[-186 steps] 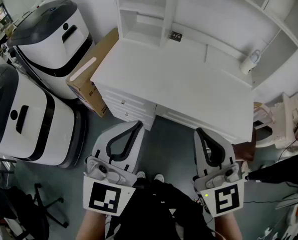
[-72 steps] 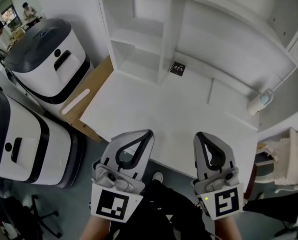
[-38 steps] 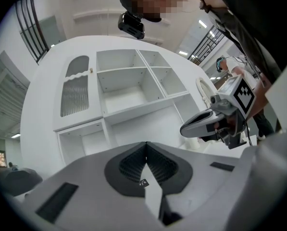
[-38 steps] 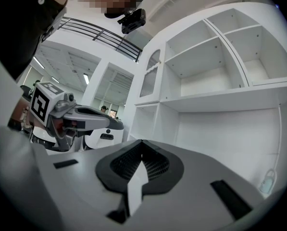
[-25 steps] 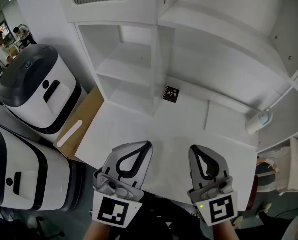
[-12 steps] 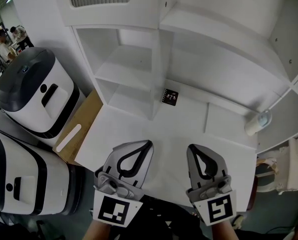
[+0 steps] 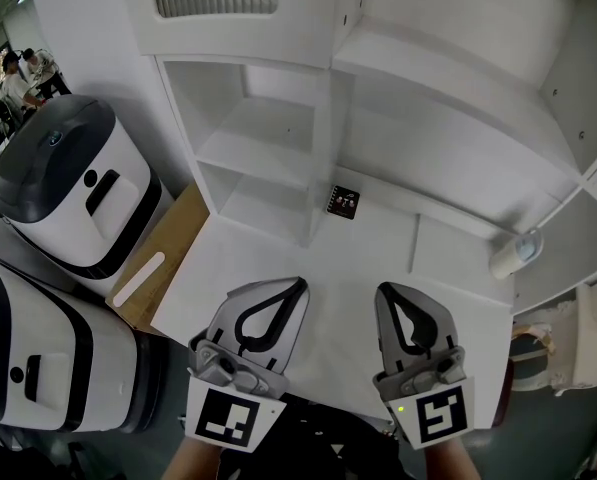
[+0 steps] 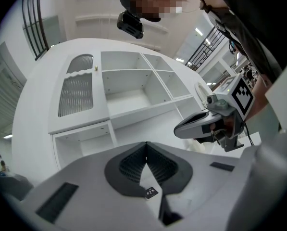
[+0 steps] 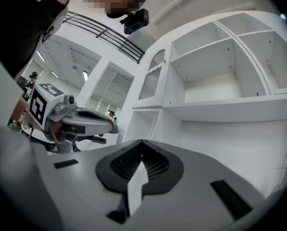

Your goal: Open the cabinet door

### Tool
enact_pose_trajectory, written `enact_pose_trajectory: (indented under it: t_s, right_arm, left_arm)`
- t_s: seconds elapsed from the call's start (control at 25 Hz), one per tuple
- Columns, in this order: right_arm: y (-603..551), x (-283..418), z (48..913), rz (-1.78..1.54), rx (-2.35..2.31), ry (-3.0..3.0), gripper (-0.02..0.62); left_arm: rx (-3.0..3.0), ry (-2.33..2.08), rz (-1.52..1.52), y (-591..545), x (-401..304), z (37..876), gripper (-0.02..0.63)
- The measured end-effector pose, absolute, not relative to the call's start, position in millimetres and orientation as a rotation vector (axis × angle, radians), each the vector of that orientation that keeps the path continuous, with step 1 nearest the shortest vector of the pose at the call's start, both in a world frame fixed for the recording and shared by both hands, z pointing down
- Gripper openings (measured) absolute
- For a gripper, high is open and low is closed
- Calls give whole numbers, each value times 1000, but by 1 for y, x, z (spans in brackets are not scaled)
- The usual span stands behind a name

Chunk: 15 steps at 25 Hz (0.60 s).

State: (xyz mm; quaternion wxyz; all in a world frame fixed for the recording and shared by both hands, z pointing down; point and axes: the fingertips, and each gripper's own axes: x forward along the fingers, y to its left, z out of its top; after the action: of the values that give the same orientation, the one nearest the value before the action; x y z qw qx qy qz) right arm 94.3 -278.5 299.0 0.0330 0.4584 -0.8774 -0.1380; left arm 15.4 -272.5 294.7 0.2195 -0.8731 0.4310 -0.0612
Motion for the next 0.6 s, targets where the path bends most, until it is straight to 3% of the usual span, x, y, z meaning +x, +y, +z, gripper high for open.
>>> enact_pose_trajectory:
  t_s: [0.6]
  right_arm:
    - [-285,86,270,-560,1384,-2704,3]
  left_arm:
    - [-2365,1102,-120,-277,25,268,-3]
